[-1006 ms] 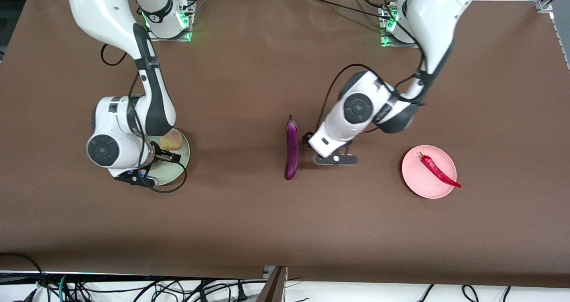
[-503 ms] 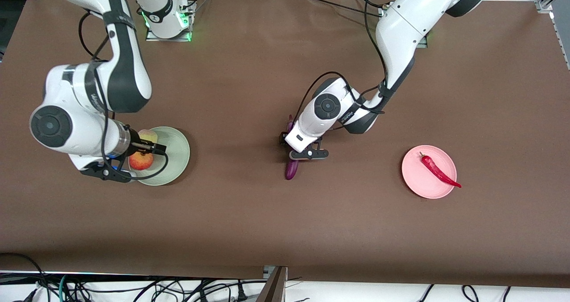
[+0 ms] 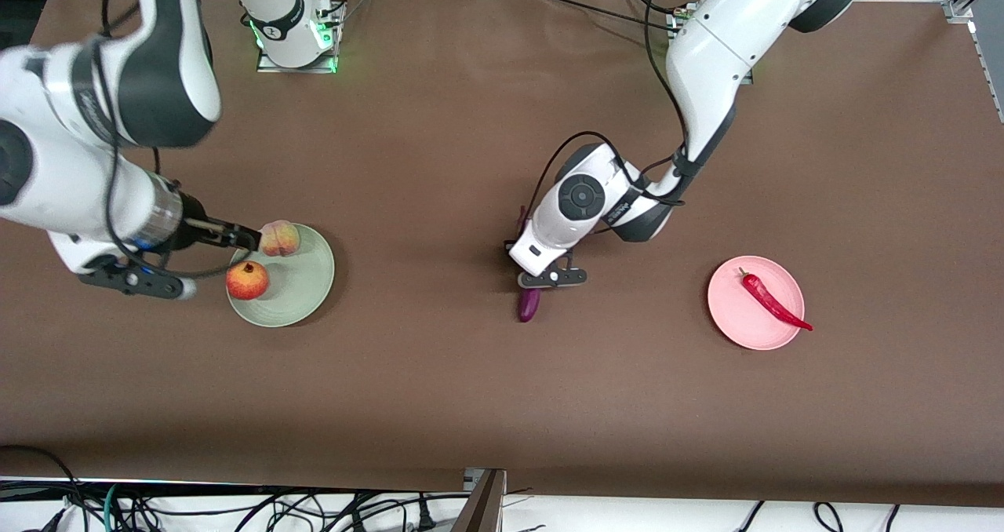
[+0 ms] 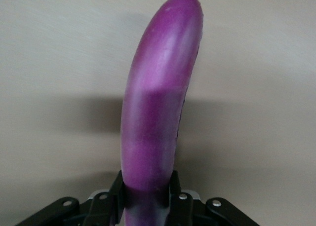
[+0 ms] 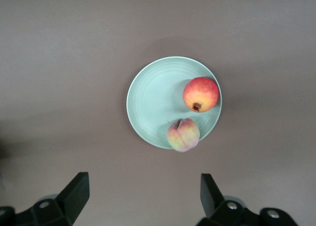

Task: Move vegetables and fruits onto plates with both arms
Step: 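Withdraw the right gripper while the left gripper lifts the purple eggplant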

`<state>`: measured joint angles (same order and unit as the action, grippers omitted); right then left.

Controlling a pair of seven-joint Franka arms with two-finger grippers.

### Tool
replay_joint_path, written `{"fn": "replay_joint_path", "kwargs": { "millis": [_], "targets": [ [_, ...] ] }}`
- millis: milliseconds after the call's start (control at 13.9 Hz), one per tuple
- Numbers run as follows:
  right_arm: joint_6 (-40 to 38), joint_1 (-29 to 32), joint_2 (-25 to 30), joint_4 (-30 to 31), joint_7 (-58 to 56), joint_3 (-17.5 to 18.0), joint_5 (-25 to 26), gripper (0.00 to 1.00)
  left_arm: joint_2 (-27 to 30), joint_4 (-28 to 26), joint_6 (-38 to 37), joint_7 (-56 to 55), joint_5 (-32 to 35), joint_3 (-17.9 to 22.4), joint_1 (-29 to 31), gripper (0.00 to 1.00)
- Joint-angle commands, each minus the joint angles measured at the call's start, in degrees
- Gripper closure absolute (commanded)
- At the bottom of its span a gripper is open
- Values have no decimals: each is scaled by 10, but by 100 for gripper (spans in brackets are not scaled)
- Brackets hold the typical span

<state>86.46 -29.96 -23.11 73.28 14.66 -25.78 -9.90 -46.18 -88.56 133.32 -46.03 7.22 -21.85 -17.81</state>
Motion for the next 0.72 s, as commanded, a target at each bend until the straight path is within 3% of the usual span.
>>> {"fn": "replay_joint_path", "kwargs": {
  "millis": [0, 144, 287, 647],
  "targets": [
    [-36, 0, 73, 27, -25, 2, 6, 0, 85, -2, -143, -5, 16, 9, 29, 100],
    [-17, 1, 130, 90, -44, 0, 11, 0, 108, -2, -243, 8, 20, 15, 60, 100],
    [-5, 1, 159, 122, -46, -1, 30, 0, 122, -2, -320, 90, 94, 20, 103, 100],
    [35, -1, 172, 168, -68, 1, 44, 0, 118, -6, -328, 320, 172, 19, 229, 100]
  ]
}}
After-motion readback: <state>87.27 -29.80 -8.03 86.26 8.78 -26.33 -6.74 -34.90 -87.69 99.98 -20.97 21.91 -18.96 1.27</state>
